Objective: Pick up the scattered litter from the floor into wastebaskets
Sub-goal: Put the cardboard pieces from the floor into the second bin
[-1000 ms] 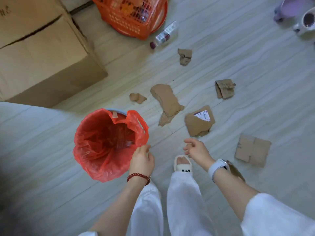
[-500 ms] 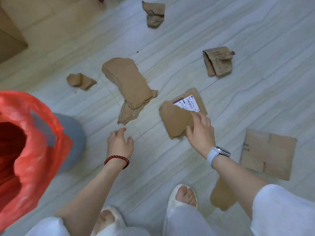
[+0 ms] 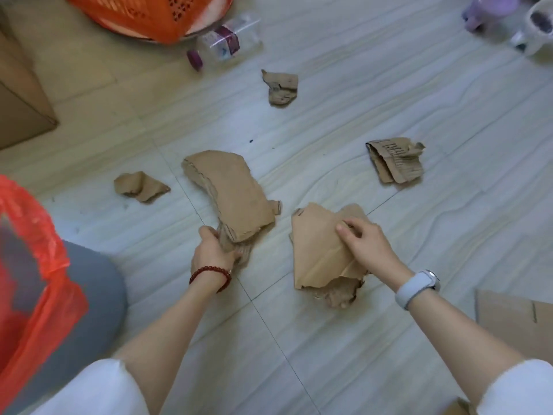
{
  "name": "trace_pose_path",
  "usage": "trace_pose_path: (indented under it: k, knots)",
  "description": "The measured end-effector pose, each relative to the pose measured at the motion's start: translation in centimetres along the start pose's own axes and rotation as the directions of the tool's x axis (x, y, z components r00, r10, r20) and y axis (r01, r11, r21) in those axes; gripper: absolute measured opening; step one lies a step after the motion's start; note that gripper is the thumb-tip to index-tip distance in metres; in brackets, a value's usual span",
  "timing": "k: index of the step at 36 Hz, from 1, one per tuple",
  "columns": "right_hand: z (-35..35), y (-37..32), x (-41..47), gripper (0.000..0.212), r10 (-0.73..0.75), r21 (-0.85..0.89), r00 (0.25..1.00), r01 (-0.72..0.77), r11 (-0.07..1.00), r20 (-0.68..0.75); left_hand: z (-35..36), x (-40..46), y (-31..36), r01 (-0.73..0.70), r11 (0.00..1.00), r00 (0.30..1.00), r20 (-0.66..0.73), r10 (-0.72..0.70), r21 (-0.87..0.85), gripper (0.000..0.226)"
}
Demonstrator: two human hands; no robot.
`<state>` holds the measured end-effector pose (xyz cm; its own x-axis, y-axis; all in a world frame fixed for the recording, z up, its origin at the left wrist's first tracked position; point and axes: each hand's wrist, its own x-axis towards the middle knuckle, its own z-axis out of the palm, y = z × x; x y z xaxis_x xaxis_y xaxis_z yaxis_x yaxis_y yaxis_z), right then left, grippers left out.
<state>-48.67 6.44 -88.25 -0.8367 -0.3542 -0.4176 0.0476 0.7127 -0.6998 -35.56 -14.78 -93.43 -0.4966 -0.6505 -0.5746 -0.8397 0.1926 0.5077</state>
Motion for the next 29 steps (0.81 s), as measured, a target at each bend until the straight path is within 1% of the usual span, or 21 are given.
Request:
trace_pose_path:
  k: [2, 5, 8, 10, 13, 15, 17, 20, 23, 26, 27, 29]
  knots:
    - [-1.0, -1.4, 0.1, 0.017, -0.003, 0.144, 1.0, 0.006, 0.99, -0.025, -1.4, -0.5, 0.9, -0.041, 0.999, 0.999, 0.033, 0.041, -0.02, 0.042]
    - [-2.2, -3.9, 0.5, 0.017, 0.02, 0.336, 0.997, 0.009, 0.942, -0.08, -4.0, -1.5, 2.8, -0.107, 0.994, 0.993, 0.057, 0.107, 0.007, 0.039]
    - [-2.5, -6.7, 0.7, 0.02, 0.023, 0.493, 0.993, 0.037, 0.869, -0.116, -7.2, -3.2, 5.0, -0.195, 0.98, 0.981, 0.036, 0.193, 0.044, 0.053]
    - [-2.2, -8.8, 0.7, 0.018, 0.017, 0.566, 0.99, 0.067, 0.822, -0.142, -9.8, -4.5, 6.4, -0.269, 0.959, 0.962, -0.012, 0.271, 0.087, 0.05]
    - [-1.5, -12.2, 0.5, 0.018, 0.014, 0.694, 0.987, 0.103, 0.713, -0.161, -14.2, -6.5, 7.8, -0.358, 0.929, 0.922, -0.121, 0.368, 0.098, 0.033]
    - [-0.9, -14.5, 0.2, 0.019, 0.015, 0.769, 0.989, 0.103, 0.631, -0.145, -17.3, -8.0, 8.3, -0.437, 0.898, 0.867, -0.243, 0.434, 0.045, 0.026]
    - [-0.3, -16.8, -0.5, 0.019, -0.008, 0.811, 0.993, 0.102, 0.577, -0.119, -20.4, -9.5, 8.2, -0.515, 0.856, 0.799, -0.384, 0.463, -0.038, 0.021]
    - [0.9, -20.6, -2.0, 0.02, -0.078, 0.838, 0.993, 0.112, 0.533, -0.083, -24.7, -11.3, 6.7, -0.609, 0.777, 0.693, -0.582, 0.425, -0.158, 0.018]
    - [2.4, -24.7, -4.2, 0.017, -0.203, 0.836, 0.979, 0.134, 0.532, -0.027, -28.7, -12.5, 3.6, -0.65, 0.726, 0.628, -0.698, 0.345, -0.226, 0.017]
    - [4.2, -29.1, -6.7, 0.014, -0.36, 0.82, 0.933, 0.19, 0.54, 0.021, -32.2, -13.4, -0.2, -0.618, 0.742, 0.611, -0.753, 0.245, -0.259, 0.016]
    - [4.8, -30.4, -7.6, 0.013, -0.41, 0.803, 0.912, 0.227, 0.551, 0.024, -33.1, -13.6, -1.6, -0.589, 0.761, 0.619, -0.757, 0.209, -0.271, 0.016]
    - [6.3, -32.7, -9.1, 0.012, -0.498, 0.709, 0.867, 0.345, 0.616, 0.011, -34.6, -14.3, -4.3, -0.527, 0.798, 0.655, -0.738, 0.163, -0.292, 0.018]
